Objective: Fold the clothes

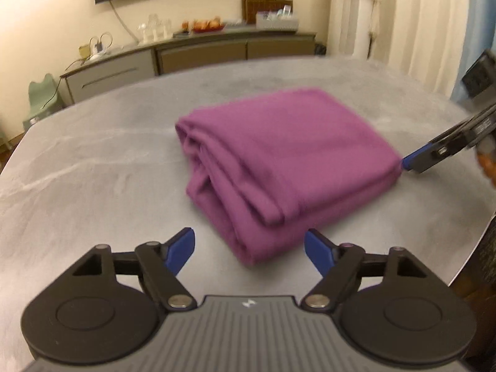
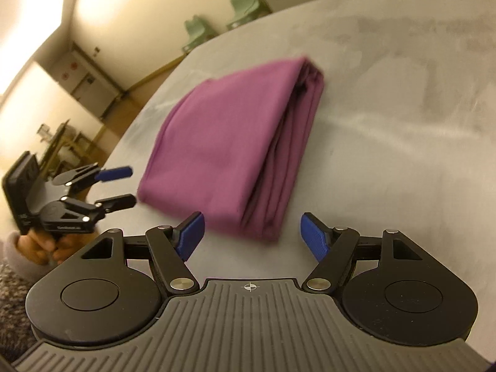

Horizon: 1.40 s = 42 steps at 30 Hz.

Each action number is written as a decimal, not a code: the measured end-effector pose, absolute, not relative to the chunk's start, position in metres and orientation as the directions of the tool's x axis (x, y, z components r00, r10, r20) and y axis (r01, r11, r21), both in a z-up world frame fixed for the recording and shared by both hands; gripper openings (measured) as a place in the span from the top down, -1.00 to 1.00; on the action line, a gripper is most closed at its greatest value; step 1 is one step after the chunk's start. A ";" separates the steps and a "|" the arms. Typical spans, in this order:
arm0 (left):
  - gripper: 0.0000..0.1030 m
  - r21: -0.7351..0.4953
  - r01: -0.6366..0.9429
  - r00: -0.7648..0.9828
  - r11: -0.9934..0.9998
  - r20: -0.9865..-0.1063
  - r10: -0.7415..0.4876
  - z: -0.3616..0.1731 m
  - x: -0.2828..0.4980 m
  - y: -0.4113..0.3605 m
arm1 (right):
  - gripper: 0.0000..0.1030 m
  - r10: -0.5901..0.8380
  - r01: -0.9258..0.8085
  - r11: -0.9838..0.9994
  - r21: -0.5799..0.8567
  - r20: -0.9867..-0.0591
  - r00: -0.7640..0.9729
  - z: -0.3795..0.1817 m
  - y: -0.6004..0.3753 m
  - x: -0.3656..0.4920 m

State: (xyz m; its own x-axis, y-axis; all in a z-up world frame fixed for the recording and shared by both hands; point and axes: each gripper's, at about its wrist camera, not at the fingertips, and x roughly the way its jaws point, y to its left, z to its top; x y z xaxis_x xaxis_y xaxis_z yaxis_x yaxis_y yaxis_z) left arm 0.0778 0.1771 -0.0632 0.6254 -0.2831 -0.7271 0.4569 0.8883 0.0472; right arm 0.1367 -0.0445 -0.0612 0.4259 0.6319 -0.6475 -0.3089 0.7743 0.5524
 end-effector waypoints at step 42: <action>-0.21 0.077 0.330 0.686 0.941 -0.705 -0.183 -0.059 0.087 0.183 | 0.12 0.275 -0.565 0.537 -0.626 -0.503 0.819 -0.061 0.197 0.105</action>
State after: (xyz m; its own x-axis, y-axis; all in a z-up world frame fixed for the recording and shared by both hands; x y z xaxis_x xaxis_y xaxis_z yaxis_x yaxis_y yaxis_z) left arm 0.0872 0.1832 -0.0586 0.6856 -0.1831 -0.7046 0.3301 0.9408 0.0767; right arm 0.1048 0.1975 -0.0608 0.8195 0.2747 -0.5030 -0.5647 0.5374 -0.6264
